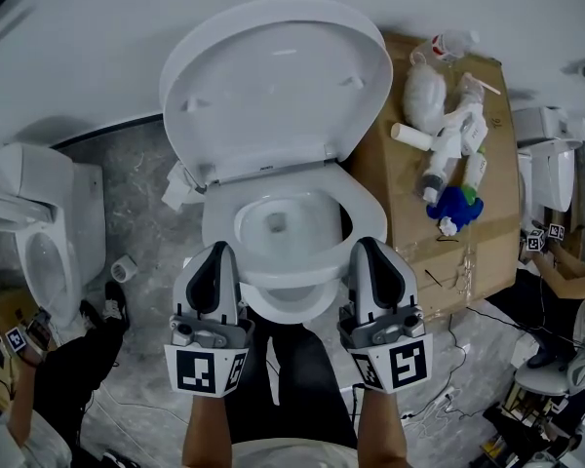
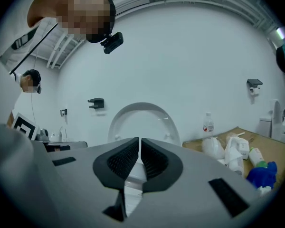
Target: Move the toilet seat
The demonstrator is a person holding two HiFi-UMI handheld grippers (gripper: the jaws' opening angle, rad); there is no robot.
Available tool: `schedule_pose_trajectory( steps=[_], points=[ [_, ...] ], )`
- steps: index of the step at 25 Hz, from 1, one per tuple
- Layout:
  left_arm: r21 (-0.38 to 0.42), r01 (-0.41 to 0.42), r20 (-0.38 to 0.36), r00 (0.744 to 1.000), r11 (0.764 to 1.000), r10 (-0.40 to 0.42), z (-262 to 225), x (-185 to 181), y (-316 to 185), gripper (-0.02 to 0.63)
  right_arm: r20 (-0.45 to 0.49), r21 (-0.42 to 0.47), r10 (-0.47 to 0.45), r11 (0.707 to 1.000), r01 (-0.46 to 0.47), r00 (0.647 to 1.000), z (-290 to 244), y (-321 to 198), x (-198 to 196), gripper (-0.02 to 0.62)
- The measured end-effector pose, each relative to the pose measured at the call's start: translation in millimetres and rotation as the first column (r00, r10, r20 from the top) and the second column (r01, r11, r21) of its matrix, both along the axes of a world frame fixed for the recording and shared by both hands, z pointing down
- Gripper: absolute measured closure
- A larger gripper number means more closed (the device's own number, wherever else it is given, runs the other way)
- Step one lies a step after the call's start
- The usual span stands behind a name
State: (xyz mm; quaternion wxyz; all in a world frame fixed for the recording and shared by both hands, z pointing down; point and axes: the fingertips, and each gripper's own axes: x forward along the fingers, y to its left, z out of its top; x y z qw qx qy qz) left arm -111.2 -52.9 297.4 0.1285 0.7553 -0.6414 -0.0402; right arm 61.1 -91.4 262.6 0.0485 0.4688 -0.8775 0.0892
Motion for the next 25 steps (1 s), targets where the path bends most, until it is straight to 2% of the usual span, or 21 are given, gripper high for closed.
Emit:
schedule_pose_trajectory(
  steps=[25],
  points=[
    [0.057, 0.023, 0.017, 1.0, 0.998, -0.024, -14.0, -16.6, -32.4, 0.597, -0.008, 0.08, -0.023, 0.996, 0.024, 1.0, -14.7, -39.4, -16.3, 0.574]
  ],
)
